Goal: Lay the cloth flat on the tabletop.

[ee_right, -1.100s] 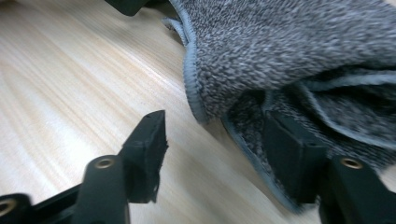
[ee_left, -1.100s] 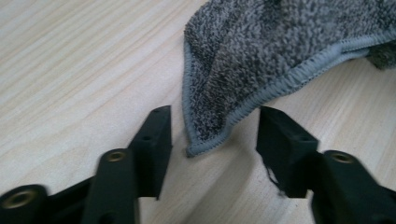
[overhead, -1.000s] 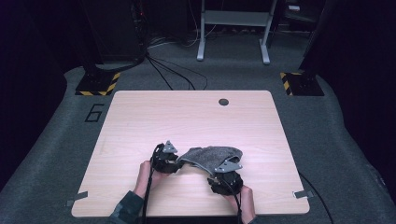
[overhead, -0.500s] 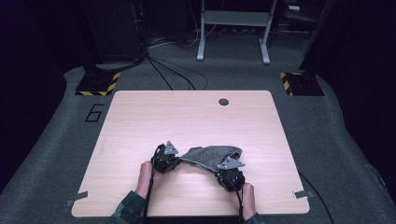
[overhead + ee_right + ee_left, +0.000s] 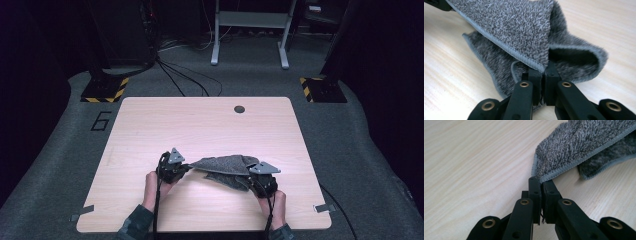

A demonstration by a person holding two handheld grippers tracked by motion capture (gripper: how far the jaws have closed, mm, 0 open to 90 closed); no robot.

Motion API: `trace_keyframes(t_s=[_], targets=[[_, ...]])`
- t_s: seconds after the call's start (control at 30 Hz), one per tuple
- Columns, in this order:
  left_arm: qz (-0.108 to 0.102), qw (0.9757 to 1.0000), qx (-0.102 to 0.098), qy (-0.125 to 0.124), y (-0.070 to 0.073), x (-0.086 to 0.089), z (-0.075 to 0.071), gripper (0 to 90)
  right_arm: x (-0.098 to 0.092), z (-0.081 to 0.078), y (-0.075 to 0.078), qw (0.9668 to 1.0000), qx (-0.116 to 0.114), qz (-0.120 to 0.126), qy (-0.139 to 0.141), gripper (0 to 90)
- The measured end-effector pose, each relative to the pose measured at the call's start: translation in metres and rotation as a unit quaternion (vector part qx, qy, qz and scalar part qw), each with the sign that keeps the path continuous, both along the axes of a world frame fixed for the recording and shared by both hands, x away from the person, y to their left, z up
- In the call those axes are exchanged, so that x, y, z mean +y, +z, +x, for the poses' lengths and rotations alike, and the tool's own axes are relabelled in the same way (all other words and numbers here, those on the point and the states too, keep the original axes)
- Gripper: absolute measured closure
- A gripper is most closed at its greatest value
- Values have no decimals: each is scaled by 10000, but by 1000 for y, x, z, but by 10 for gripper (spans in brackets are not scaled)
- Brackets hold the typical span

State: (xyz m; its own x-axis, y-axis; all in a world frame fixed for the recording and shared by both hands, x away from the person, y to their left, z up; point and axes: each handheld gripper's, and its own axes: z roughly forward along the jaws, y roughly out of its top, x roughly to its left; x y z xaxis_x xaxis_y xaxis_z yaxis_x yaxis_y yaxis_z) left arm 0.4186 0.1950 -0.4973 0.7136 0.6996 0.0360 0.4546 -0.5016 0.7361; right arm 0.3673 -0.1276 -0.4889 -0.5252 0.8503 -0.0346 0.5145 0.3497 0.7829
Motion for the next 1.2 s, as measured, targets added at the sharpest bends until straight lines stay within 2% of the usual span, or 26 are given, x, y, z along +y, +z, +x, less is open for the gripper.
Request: trace_keyframes(t_s=[0.07, 0.13, 0.23, 0.3, 0.33, 0.37, 0.43, 0.47, 0.5, 0.53, 0.57, 0.6, 0.63, 0.73, 0.83, 0.9, 0.93, 0.97, 1.0, 1.03, 1.07, 1.1, 1.13, 1.17, 1.2], targets=[[-23, 10000, 3, 10, 5, 1, 1, 870, -2, 1, 2, 10000, -57, -34, 16, 872], [-68, 9999, -97, 45, 11, 2, 1, 872, -5, 4, 11, 9999, -160, -21, -21, 872], [-70, 9999, -80, 41, 16, 2, 1, 872, -7, 7, 18, 9997, -225, -34, -32, 872], [-75, 9998, -176, 79, 21, 3, 0, 873, -9, 9, 25, 9996, -284, -27, -19, 872], [-86, 9995, -285, 136, 28, 5, 0, 873, -9, 11, 31, 9993, -377, -80, 7, 873], [-86, 9995, -285, 136, 28, 5, 0, 873, -9, 11, 31, 9993, -377, -80, 7, 873], [-144, 9990, -368, 197, 37, 8, 1, 873, -9, 15, 39, 9989, -455, -96, 33, 874], [-100, 9987, -461, 216, 47, 10, 1, 874, -8, 17, 44, 9986, -514, -124, 57, 873], [-100, 9987, -461, 216, 47, 10, 1, 873, -7, 19, 47, 9984, -549, -138, 50, 873], [-98, 9977, -616, 246, 58, 13, 2, 874, -7, 20, 51, 9982, -579, -146, 58, 873], [-98, 9977, -616, 246, 58, 13, 2, 873, -7, 20, 51, 9982, -579, -146, 58, 873], [-88, 9973, -689, 253, 64, 14, 2, 873, -5, 22, 58, 9977, -656, -138, 57, 873], [-73, 9969, -733, 257, 70, 15, 2, 873, -5, 22, 58, 9977, -656, -138, 57, 873], [-74, 9957, -887, 253, 86, 17, 0, 873, -5, 25, 71, 9967, -793, -123, 98, 874], [-31, 9959, -864, 252, 85, 16, -1, 872, -6, 26, 73, 9969, -769, -96, 135, 874], [1, 9971, -722, 224, 77, 15, 0, 872, -7, 26, 70, 9977, -659, -50, 160, 874], [-15, 9982, -566, 217, 66, 13, 2, 872, -9, 27, 65, 9985, -508, -45, 191, 874], [-15, 9982, -566, 217, 66, 13, 2, 872, -9, 27, 65, 9985, -508, -45, 191, 874], [-14, 9990, -388, 200, 55, 12, 5, 872, -10, 30, 58, 9991, -359, -41, 209, 874], [-14, 9990, -388, 200, 55, 12, 5, 872, -10, 30, 58, 9991, -359, -41, 209, 874], [-34, 9997, -193, 175, 45, 11, 10, 872, -12, 34, 53, 9995, -218, -8, 226, 875], [-34, 9997, -193, 175, 45, 11, 10, 872, -12, 34, 53, 9995, -218, -8, 226, 875], [-48, 9998, -121, 152, 40, 11, 13, 872, -14, 39, 48, 9997, -86, 41, 237, 875], [-60, 9999, -66, 147, 37, 11, 16, 872, -14, 39, 48, 9997, -86, 41, 237, 875], [-30, 9999, 25, 166, 31, 9, 21, 872, -15, 46, 44, 9997, 46, 65, 225, 875]])
